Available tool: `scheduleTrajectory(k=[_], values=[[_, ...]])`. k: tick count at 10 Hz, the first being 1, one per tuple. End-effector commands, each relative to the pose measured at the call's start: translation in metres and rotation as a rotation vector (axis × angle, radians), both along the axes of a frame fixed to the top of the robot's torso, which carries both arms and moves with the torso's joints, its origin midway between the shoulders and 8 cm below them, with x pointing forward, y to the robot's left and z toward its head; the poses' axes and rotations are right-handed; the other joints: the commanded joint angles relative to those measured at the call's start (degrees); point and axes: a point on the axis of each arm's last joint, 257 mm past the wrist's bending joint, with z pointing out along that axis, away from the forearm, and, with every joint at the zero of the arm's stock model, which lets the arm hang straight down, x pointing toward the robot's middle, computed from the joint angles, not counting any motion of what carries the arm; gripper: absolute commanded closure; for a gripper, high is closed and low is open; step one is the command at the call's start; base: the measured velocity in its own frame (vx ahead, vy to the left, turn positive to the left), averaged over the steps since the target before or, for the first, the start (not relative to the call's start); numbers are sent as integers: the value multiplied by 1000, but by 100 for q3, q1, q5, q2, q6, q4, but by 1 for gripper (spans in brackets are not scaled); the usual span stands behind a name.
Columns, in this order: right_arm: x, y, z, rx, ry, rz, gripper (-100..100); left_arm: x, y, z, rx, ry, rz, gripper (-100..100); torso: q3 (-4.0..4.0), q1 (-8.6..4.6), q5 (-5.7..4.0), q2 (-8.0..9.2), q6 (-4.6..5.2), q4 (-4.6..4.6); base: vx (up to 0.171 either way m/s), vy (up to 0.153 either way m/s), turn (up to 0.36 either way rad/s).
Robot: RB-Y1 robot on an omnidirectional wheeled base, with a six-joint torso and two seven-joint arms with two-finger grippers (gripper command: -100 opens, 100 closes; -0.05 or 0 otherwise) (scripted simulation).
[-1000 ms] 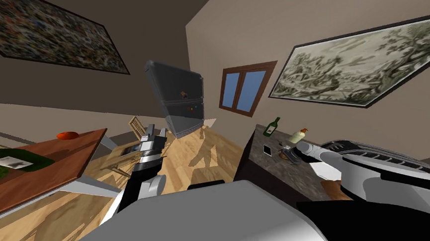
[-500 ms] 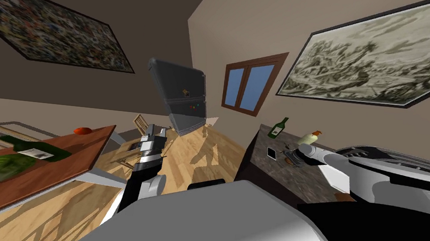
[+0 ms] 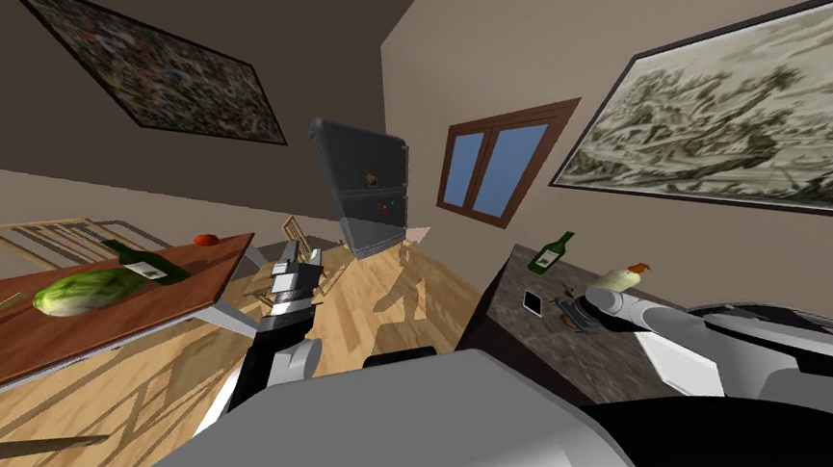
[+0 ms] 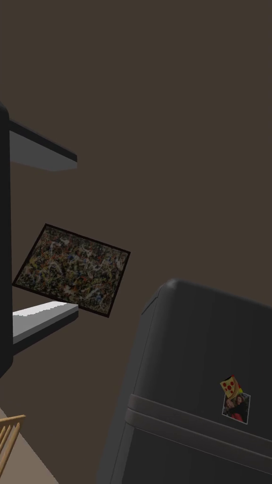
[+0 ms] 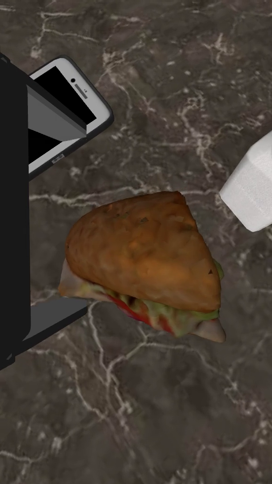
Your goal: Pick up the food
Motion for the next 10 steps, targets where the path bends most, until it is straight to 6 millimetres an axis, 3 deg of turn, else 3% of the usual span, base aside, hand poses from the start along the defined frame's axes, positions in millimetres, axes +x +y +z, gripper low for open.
scheduleTrajectory(k=[1,10], values=[[-9,-1,-2,1,-1,-31,-100,0,0,0,0,0,0,0,0,0,0,0,0,0,-69,-50,133],[-60,1,-9,5,-6,-165,-100,0,0,0,0,0,0,0,1,5,0,1,3,1,-63,-28,155]])
